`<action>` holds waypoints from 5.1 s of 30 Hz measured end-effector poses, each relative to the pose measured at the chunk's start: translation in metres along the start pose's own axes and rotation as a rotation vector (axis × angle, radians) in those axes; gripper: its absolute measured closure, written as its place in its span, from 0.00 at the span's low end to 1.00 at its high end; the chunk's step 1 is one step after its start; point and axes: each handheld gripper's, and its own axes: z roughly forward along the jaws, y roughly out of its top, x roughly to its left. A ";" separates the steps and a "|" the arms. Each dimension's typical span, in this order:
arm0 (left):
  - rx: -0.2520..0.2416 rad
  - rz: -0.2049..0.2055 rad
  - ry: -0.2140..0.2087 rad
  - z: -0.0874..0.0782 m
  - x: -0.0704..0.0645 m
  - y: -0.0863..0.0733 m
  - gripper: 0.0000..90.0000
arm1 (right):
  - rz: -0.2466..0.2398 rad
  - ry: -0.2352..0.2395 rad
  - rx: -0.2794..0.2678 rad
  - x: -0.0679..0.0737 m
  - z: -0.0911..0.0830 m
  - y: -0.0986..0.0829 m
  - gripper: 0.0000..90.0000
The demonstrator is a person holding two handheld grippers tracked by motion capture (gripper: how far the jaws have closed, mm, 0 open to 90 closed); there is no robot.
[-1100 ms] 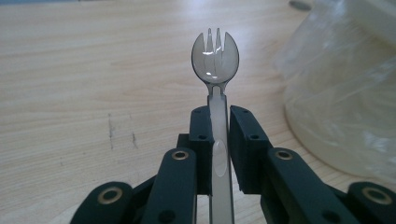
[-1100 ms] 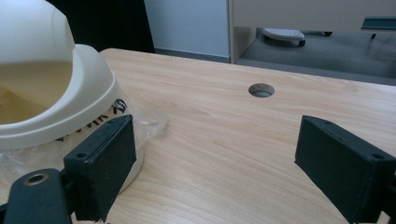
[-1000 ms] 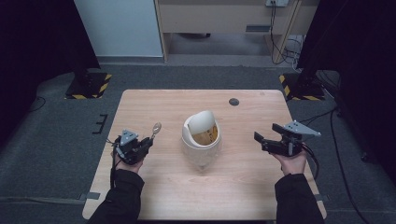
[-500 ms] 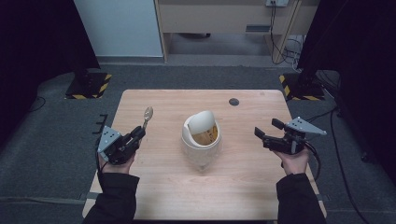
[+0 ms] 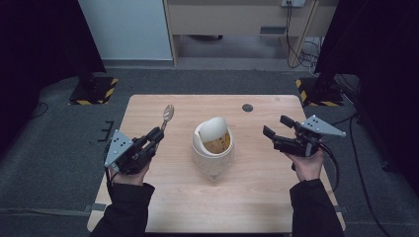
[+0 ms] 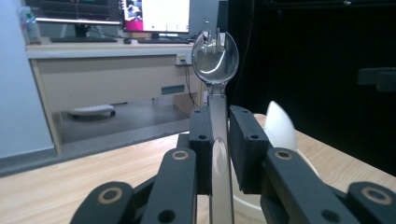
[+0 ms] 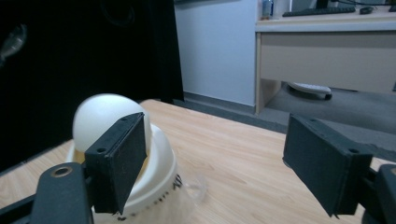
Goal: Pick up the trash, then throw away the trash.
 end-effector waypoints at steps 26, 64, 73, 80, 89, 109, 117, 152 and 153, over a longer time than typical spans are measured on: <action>-0.008 0.155 -0.220 0.062 -0.103 0.001 0.88 | 0.014 0.149 -0.055 0.032 0.006 0.017 0.34; 0.004 0.160 -0.297 0.096 -0.147 -0.017 0.87 | 0.093 0.358 -0.025 0.040 0.003 0.014 0.92; 0.058 0.149 -0.278 0.070 -0.118 -0.022 0.71 | 0.060 0.319 -0.043 0.034 -0.006 0.018 0.93; 0.166 0.177 -0.199 0.028 -0.069 -0.041 0.63 | 0.054 0.282 -0.072 0.025 -0.015 0.021 0.93; 0.314 0.077 -0.024 -0.010 0.001 -0.079 0.45 | 0.041 0.245 -0.104 0.021 -0.016 0.024 0.93; 0.554 -0.046 0.072 0.002 0.052 -0.126 0.25 | 0.011 0.238 -0.144 0.042 0.026 0.029 0.93; 0.557 -0.035 0.068 0.003 0.051 -0.125 0.25 | -0.008 0.239 -0.131 0.052 0.045 0.020 0.93; 0.553 -0.021 0.061 0.004 0.048 -0.123 0.24 | -0.053 0.236 -0.017 0.067 0.077 -0.022 0.82; 0.553 -0.022 0.062 0.004 0.048 -0.123 0.24 | -0.040 0.238 -0.025 0.065 0.075 -0.021 0.81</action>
